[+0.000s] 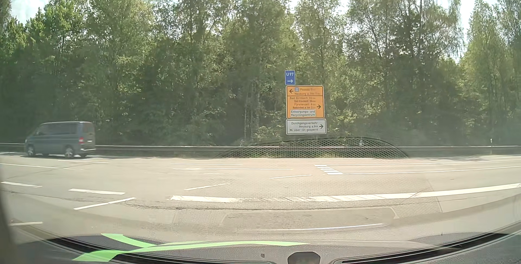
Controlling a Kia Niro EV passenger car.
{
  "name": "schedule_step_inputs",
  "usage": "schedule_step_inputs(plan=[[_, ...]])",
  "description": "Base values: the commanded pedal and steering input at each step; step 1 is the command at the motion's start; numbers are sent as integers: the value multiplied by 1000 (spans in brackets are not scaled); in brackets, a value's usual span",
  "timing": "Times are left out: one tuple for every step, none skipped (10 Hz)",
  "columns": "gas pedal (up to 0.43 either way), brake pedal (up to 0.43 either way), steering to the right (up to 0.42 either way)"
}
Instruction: Follow the waypoints while adhering to traffic rules and regulations
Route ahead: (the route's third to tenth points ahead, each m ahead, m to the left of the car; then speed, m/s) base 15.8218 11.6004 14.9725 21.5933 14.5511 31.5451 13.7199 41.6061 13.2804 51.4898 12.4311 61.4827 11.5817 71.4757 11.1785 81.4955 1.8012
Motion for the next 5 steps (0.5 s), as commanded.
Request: schedule_step_inputs(plan=[[0,116,-57],[0,116,-57],[0,116,-58],[0,116,-58],[0,116,-59]])
